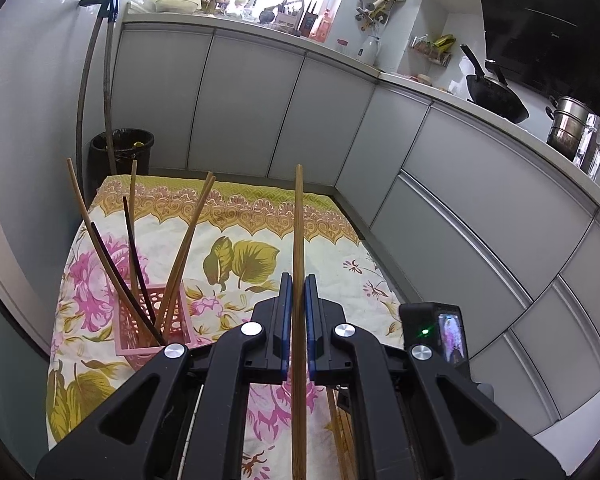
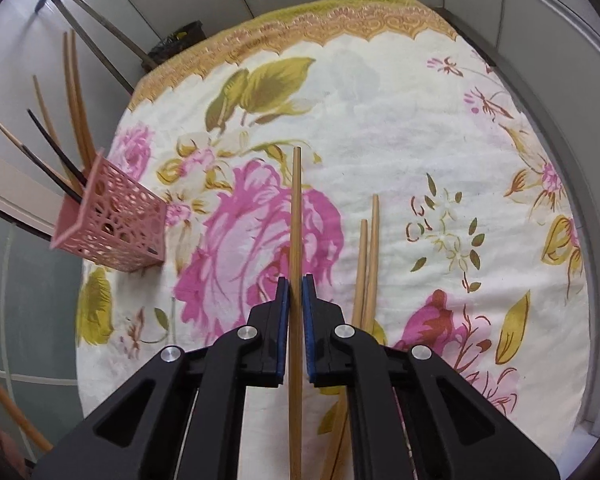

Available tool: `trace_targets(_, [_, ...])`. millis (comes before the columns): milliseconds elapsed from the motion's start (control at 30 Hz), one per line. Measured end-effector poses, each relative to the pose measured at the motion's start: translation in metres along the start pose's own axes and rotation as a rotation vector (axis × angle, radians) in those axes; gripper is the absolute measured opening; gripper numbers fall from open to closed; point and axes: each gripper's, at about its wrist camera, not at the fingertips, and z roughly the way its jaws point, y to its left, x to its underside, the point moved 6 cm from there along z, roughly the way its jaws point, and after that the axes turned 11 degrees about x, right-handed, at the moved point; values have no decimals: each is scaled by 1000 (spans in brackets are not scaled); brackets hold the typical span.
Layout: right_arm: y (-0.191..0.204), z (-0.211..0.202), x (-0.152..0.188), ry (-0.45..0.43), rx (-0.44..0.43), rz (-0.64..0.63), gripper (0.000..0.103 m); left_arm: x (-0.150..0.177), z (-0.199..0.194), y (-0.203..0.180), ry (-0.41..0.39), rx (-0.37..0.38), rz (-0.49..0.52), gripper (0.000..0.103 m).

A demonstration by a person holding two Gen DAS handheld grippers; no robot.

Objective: Organize utensils
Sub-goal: 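Carry both wooden chopsticks to the pink basket, insert the left tool's and open it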

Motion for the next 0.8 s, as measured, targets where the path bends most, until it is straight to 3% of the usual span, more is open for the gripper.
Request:
trace_targets(233, [1, -40, -13, -150, -94, 18, 7, -7, -6, 12, -43, -1, 1, 5])
trace_targets(433, [9, -86, -25, -330, -184, 12, 7, -21, -19, 33, -143, -9, -3, 5])
trace_targets(633, [14, -112, -29, -435, -238, -2, 7, -39, -27, 63, -300, -116, 88, 5])
trace_targets(800, [16, -117, -29, -460, -253, -14, 7, -45, -25, 70, -382, -164, 155, 5])
